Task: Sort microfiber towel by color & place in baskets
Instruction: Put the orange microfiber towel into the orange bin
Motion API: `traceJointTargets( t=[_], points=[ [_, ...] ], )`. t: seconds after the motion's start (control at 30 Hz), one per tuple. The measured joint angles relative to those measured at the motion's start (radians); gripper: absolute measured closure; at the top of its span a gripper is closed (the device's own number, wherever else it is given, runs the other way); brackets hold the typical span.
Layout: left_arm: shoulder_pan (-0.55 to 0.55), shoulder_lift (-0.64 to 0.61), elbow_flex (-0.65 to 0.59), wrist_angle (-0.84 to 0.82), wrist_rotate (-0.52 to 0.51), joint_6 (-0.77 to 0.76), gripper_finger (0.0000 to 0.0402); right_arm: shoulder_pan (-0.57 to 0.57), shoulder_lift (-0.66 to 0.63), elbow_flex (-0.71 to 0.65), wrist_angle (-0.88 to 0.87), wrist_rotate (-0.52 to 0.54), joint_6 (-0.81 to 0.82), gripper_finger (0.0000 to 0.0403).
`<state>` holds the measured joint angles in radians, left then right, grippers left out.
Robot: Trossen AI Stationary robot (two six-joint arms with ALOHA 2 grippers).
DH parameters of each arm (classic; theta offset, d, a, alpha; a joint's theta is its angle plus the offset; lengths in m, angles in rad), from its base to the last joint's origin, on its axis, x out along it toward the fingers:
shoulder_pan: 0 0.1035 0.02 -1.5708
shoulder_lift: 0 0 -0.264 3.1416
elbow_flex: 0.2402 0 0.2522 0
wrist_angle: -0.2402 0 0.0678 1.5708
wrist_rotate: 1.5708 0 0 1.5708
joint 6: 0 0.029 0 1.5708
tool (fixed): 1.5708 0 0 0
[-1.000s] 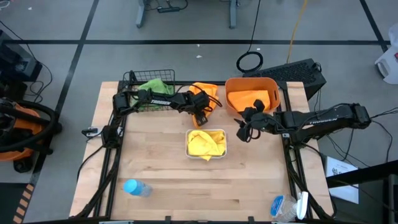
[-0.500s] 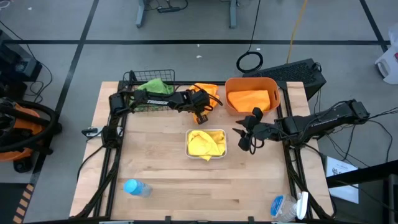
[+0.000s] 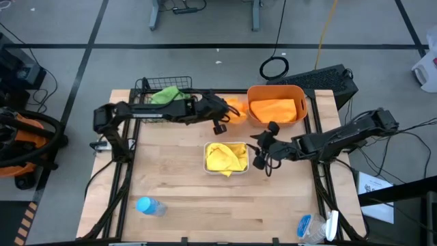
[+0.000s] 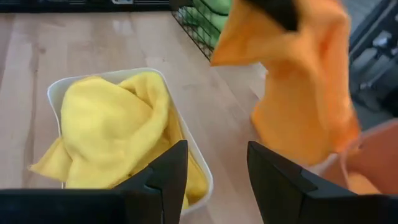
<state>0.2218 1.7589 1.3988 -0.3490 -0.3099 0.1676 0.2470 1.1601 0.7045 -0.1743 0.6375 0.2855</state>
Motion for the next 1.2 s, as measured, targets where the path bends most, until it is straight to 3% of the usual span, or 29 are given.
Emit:
traceJointTargets(
  t=[0.2,0.33,0.57,0.73,0.83,0.93,1.03,1.2],
  points=[
    [-0.072,-0.106,0.0,-0.014,-0.031,0.059,0.0397,-0.003,0.122,0.001,0.225,0.044,-0.154,0.024],
    [-0.111,-0.149,0.0,-0.019,-0.039,0.089,0.0398,0.004,0.156,0.001,0.332,0.107,-0.247,0.0211],
    [-0.171,-0.182,0.001,-0.02,-0.041,0.132,0.0398,-0.002,0.16,0.001,0.437,0.209,-0.366,0.0108],
    [-0.21,-0.186,0.001,0.021,-0.04,0.225,0.0398,-0.059,0.178,0.001,0.5,0.199,-0.377,0.0029],
    [-0.235,-0.186,0.001,0.06,-0.038,0.263,0.0398,-0.104,0.197,0.001,0.533,0.117,-0.375,0.0007],
    [-0.257,-0.186,0.001,0.095,-0.033,0.308,0.0398,-0.146,0.229,0.001,0.586,0.019,-0.349,0.0019],
    [-0.277,-0.186,0.001,0.116,-0.033,0.336,0.0398,-0.171,0.257,0.001,0.639,-0.014,-0.344,0.006],
    [-0.314,-0.186,0.001,0.117,-0.034,0.339,0.0398,-0.186,0.268,0.001,0.65,-0.012,-0.354,0.0204]
  ],
)
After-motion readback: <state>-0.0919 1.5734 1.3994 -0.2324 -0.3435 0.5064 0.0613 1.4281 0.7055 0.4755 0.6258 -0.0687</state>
